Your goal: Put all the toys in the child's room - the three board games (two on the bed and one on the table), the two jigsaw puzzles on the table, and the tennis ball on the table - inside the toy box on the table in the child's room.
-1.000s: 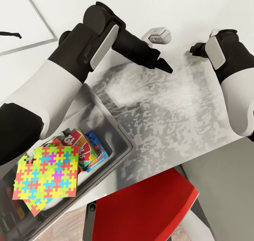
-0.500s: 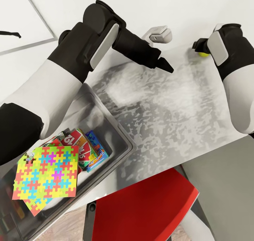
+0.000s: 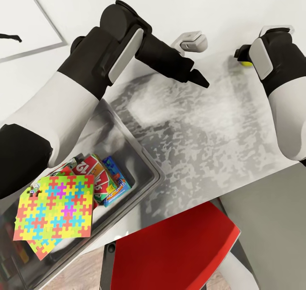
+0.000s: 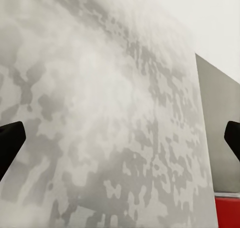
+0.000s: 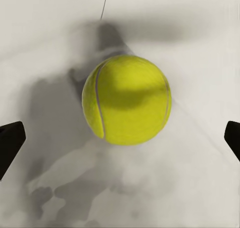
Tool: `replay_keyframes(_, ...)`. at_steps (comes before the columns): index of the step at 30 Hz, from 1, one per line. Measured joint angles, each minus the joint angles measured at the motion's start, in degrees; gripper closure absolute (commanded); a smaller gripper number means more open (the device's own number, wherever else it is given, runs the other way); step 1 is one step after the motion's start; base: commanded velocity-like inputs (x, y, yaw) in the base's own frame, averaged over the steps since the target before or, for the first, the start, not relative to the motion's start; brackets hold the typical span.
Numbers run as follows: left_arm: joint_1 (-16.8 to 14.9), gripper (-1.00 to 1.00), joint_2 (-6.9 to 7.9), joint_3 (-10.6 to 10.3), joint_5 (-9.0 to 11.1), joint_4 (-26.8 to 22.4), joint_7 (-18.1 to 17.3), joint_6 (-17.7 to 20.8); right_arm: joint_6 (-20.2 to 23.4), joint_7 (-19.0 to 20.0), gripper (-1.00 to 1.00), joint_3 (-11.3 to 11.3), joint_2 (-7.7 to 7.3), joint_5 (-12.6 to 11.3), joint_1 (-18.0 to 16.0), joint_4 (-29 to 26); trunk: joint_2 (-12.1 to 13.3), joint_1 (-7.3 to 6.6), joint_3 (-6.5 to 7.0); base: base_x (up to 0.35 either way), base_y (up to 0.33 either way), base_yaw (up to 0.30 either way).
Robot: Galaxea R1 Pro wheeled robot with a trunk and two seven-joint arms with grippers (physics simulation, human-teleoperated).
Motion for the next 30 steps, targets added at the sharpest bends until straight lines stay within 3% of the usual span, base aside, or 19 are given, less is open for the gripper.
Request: replay_keyframes(30,0.0,-1.0,0.0,-2.4,0.0,0.0,0.0,0.0,-1.7,0.1,-1.0,-0.5,-0.06,0.2,-0.1,0.1,0.0,0.0,-1.45,0.0,0.0,0.0)
